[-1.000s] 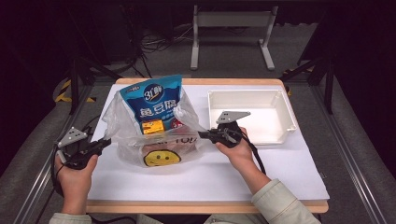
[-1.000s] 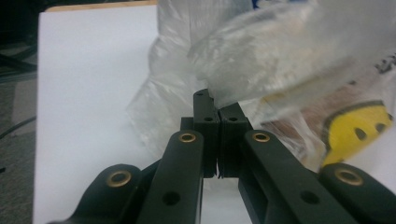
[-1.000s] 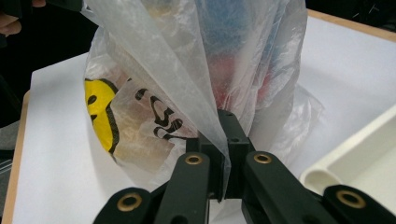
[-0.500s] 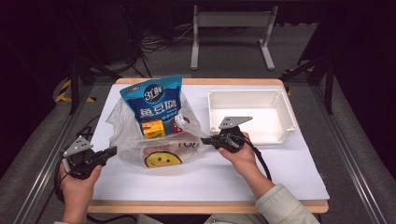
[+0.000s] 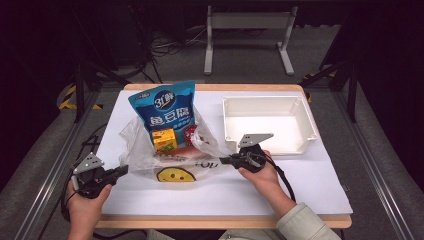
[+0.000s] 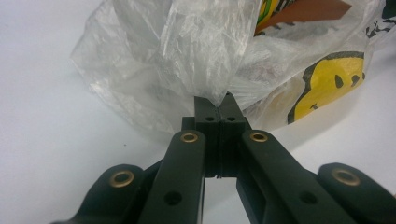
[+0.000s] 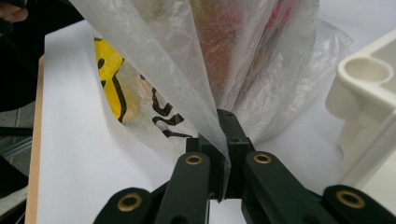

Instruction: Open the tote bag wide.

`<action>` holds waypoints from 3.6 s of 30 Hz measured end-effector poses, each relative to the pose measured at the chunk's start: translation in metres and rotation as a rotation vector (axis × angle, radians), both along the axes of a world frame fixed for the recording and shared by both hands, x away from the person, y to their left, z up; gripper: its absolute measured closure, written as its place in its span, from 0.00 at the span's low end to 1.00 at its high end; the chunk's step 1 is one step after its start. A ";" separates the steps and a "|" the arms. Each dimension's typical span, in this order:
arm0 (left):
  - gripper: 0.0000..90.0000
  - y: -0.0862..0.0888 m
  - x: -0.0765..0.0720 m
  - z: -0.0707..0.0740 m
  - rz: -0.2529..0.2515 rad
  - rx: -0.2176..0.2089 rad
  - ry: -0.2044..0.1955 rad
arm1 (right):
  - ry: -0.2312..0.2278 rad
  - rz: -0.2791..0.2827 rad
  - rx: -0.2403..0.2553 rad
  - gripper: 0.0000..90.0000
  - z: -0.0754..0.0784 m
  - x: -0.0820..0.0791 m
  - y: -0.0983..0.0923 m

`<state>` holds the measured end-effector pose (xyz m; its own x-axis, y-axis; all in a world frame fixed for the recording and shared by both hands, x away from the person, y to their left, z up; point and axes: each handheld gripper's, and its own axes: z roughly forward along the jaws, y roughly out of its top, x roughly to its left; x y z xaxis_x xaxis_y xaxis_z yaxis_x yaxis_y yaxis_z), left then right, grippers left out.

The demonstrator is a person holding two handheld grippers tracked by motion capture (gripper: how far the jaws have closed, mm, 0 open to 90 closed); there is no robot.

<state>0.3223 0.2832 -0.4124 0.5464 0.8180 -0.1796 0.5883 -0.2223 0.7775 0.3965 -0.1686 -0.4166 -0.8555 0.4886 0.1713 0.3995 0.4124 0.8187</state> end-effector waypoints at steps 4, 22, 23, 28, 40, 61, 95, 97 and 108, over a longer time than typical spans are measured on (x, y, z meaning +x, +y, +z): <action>1.00 -0.002 0.004 -0.007 -0.009 0.015 0.031 | 0.021 0.007 -0.022 0.99 -0.006 0.000 0.000; 1.00 -0.009 0.019 -0.028 -0.037 0.067 0.164 | 0.089 -0.023 -0.113 0.99 -0.030 0.009 0.002; 1.00 -0.009 0.019 -0.028 -0.037 0.067 0.164 | 0.089 -0.023 -0.113 0.99 -0.030 0.009 0.002; 1.00 -0.010 0.022 -0.033 -0.042 0.088 0.187 | 0.091 -0.032 -0.104 0.99 -0.034 0.010 0.001; 0.48 -0.004 0.007 -0.011 -0.019 0.009 0.027 | 0.073 -0.035 -0.103 0.99 -0.035 0.009 0.001; 0.47 -0.038 0.004 0.035 -0.118 -0.074 -0.174 | 0.066 -0.036 -0.102 0.99 -0.033 0.008 0.001; 0.98 -0.069 0.033 0.004 -0.252 0.080 -0.141 | 0.026 -0.024 -0.058 0.98 -0.023 0.005 0.000; 1.00 -0.069 0.030 0.006 -0.261 0.081 -0.145 | 0.023 -0.026 -0.053 0.98 -0.022 0.005 0.000; 1.00 -0.058 0.006 0.006 -0.300 0.045 -0.113 | 0.014 -0.011 -0.038 0.99 -0.016 0.003 0.001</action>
